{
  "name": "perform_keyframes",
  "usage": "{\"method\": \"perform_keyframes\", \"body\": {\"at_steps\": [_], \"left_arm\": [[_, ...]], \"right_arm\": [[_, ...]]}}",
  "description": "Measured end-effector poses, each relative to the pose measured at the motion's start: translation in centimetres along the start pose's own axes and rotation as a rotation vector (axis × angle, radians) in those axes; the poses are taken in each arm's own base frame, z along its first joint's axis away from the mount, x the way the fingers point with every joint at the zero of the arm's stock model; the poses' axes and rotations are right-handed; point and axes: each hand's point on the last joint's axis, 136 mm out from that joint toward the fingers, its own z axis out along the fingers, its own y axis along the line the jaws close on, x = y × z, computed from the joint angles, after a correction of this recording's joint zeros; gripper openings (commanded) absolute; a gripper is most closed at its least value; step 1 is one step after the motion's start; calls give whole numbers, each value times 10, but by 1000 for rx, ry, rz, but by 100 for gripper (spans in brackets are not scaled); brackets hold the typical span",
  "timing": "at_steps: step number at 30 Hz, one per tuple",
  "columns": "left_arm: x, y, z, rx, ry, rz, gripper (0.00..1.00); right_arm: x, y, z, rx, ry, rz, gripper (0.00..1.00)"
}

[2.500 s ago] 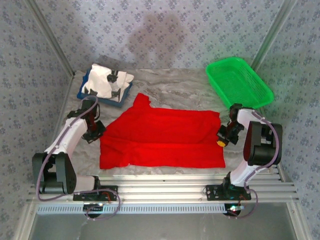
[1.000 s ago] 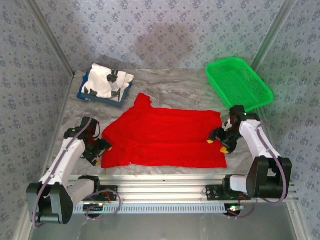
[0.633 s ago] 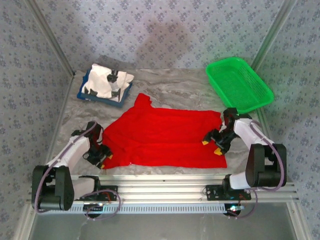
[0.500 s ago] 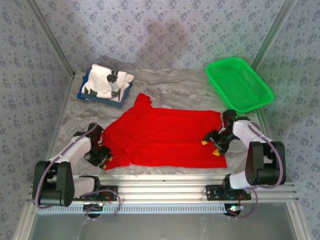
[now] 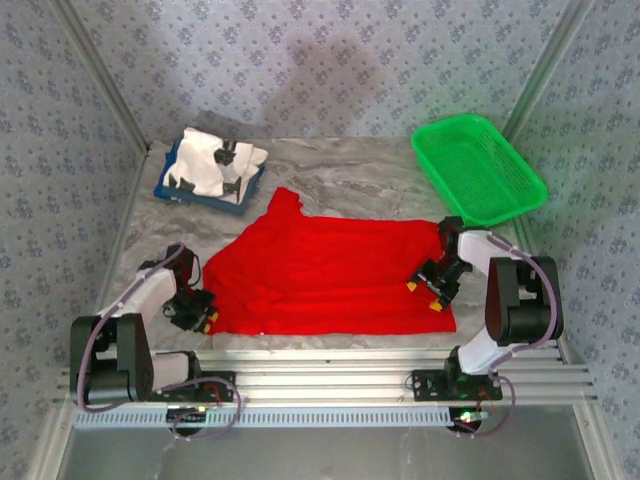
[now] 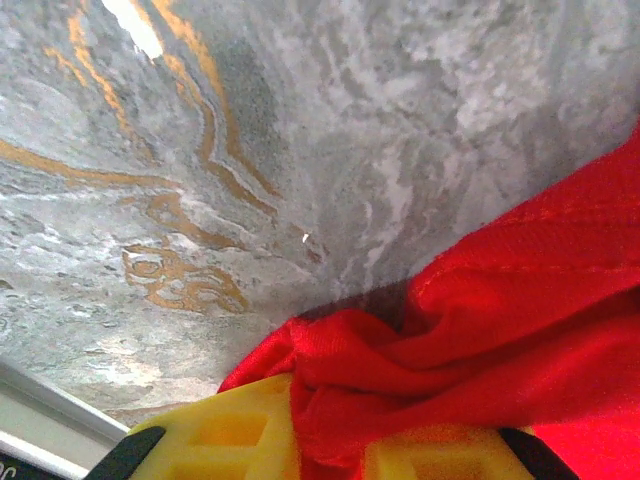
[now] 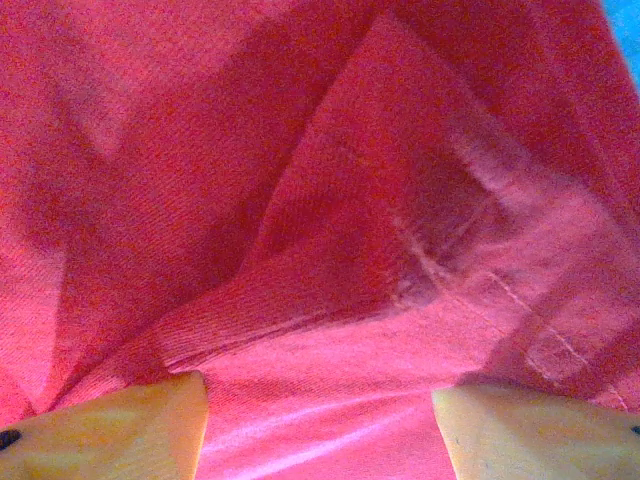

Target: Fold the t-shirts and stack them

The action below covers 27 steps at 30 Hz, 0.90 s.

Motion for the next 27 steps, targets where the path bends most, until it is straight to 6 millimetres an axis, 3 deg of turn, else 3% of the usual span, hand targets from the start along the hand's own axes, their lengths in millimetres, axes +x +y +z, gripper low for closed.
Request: {"method": "perform_keyframes", "body": {"at_steps": [3,8,12,16,20,23,27], "left_arm": [[-3,1,-2,-6,-20,13,22],[-14,-1,-17,-19,-106,47,49],[-18,-21,-50,43,-193,94,56],[-17,-47,-84,115,-252,150,61],[11,-75,-92,170,-223,260,64],[41,-89,-80,201,-143,309,64],[72,-84,-52,192,-44,317,64]], "right_arm": [[0,1,-1,2,-1,-2,68],[0,6,-6,-8,-23,-35,71],[-3,12,-19,-23,-72,-79,72],[-4,31,-49,-87,-149,-182,87],[3,53,-84,-189,-239,-312,91],[10,66,-102,-256,-263,-385,92],[21,78,-105,-304,-239,-468,93]]}}
